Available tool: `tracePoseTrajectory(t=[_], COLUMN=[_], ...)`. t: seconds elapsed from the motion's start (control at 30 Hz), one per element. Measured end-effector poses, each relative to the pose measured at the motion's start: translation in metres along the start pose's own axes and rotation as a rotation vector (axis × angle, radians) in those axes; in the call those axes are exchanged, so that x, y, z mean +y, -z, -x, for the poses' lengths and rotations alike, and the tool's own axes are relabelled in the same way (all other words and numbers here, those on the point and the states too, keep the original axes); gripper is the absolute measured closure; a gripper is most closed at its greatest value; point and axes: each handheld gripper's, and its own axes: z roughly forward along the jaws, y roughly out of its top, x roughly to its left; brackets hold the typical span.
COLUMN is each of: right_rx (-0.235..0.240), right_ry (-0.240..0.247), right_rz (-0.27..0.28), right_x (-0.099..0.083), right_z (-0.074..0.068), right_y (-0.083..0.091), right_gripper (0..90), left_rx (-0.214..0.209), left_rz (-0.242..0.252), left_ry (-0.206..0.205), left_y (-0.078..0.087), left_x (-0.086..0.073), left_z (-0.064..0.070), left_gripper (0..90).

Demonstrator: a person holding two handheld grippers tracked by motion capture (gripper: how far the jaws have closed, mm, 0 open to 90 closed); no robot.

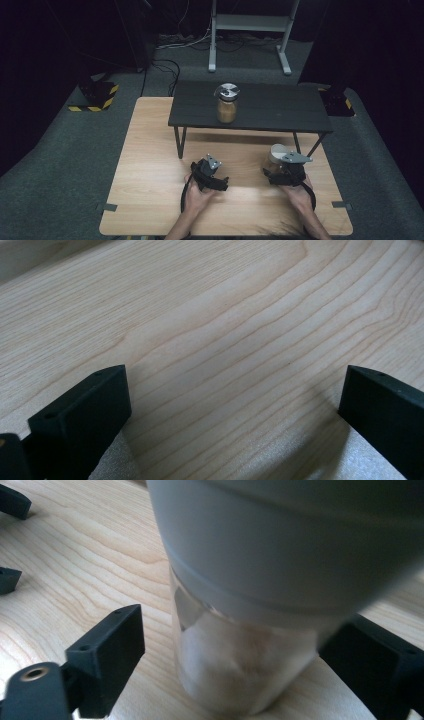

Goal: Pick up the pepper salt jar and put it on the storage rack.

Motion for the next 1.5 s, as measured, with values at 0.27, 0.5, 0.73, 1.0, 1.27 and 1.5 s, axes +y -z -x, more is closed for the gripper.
tracePoseTrajectory(t=[0.27,0.5,0.73,1.0,1.27,1.5], right_rx=[-0.004,-0.009,-0.010,-0.009,-0.002,0.025], right_ry=[-0.001,-0.005,-0.008,-0.008,0.015,0.040], right_rz=[-0.010,-0.011,0.002,0.016,0.005,-0.015], right_x=[0.005,0.007,0.005,0.005,0.008,0.012], right_z=[0.001,0.002,0.002,0.002,0.000,0.001], right_y=[-0.006,-0.008,-0.008,-0.007,-0.005,-0.001], right_gripper=[21.6,26.1,27.0,28.4,28.9,29.1], left_rx=[0.000,0.000,0.000,0.000,0.000,0.000], left_rz=[0.000,0.002,0.003,0.000,0.002,0.001], left_ry=[0.000,0.002,0.003,0.000,0.003,0.001], left_y=[0.000,0.000,0.000,0.000,0.000,0.000], left_x=[0.000,0.000,0.000,0.000,0.000,0.000], left_z=[0.000,0.000,0.000,0.000,0.000,0.000], left_gripper=[0.3,0.3,0.3,0.3,0.3,0.3])
